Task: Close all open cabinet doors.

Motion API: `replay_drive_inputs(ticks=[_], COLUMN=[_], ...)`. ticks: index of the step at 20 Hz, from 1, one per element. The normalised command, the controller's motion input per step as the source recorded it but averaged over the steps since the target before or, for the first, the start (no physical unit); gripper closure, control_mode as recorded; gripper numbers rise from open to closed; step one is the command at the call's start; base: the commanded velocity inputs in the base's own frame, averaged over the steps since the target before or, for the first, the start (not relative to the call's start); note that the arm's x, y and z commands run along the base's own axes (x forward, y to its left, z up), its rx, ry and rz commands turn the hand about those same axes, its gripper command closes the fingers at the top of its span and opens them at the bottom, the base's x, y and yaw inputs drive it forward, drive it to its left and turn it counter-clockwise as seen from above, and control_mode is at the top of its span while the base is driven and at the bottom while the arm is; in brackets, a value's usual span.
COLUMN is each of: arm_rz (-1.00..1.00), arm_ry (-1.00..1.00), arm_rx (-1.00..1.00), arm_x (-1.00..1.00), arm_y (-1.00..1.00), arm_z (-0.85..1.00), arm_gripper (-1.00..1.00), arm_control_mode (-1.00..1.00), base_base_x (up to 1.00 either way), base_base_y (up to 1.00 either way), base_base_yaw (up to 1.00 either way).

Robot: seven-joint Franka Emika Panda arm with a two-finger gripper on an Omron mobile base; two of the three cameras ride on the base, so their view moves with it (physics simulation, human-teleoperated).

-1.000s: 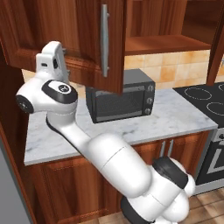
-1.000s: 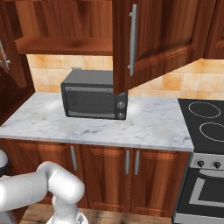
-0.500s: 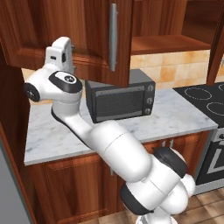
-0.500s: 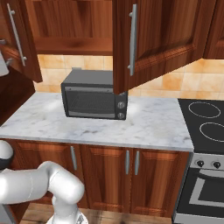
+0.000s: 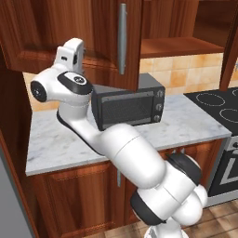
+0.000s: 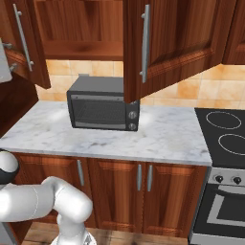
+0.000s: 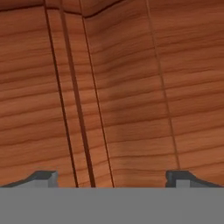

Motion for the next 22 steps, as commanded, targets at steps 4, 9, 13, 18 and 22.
replay_drive_inputs(ticks=[4, 9, 13, 18, 22], arm_rz=[0.00, 0.00, 0.00, 0.00, 0.00], arm_ry=[0.00, 0.00, 0.00, 0.00, 0.00], arm_rx=[0.07, 0.09, 0.11, 0.12, 0.13], arm_x=[0.22, 0.36, 0.48, 0.55, 0.58], arm_y=[-0.67, -0.80, -0.72, -0.66, -0.63], arm_z=[-0.05, -0.03, -0.01, 0.00, 0.00], arm_gripper=[-1.00, -1.00, -1.00, -1.00, -1.00], arm_control_mode=[-1.00, -1.00, -1.00, -1.00, -1.00], base_base_x=[0.00, 0.00, 0.00, 0.00, 0.00], base_base_y=[0.00, 0.00, 0.00, 0.00, 0.00], base_base_yaw=[0.00, 0.00, 0.00, 0.00, 0.00])
